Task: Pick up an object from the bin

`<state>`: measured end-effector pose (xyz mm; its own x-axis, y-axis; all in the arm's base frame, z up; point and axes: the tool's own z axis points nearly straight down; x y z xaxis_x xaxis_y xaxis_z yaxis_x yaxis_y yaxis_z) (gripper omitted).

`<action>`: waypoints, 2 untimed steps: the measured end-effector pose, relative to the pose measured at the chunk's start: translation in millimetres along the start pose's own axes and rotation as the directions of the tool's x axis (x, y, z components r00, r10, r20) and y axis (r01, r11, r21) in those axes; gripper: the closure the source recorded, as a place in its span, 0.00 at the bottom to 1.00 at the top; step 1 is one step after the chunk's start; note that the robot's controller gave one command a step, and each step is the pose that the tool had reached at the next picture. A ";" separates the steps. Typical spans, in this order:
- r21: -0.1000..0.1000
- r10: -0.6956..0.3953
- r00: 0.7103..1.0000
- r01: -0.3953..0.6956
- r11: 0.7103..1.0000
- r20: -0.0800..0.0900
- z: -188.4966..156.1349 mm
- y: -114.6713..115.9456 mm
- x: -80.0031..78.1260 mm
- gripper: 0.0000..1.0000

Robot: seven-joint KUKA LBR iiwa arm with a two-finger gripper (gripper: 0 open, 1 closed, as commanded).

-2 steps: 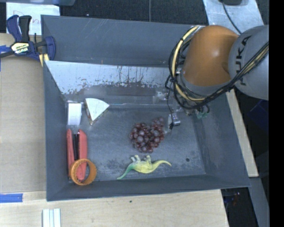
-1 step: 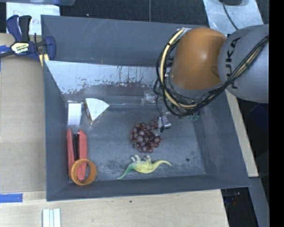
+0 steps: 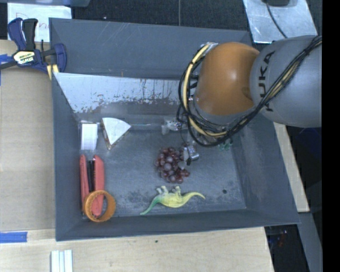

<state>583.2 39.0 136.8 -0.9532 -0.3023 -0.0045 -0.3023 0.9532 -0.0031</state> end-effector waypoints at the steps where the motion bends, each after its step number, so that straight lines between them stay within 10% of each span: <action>1: 0.001 0.154 0.988 -0.154 0.988 0.010 63.5 -8.8 2.5 0.00; 2: 0.010 -0.189 0.982 0.189 0.982 0.025 62.9 -4.5 -18.9 1.00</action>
Offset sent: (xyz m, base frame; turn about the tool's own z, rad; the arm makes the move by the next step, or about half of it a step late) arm 0.0154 0.0018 -0.0668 -0.1931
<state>602.9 40.3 74.0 -0.8786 -0.4767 -0.0284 -0.4765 0.8790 -0.0136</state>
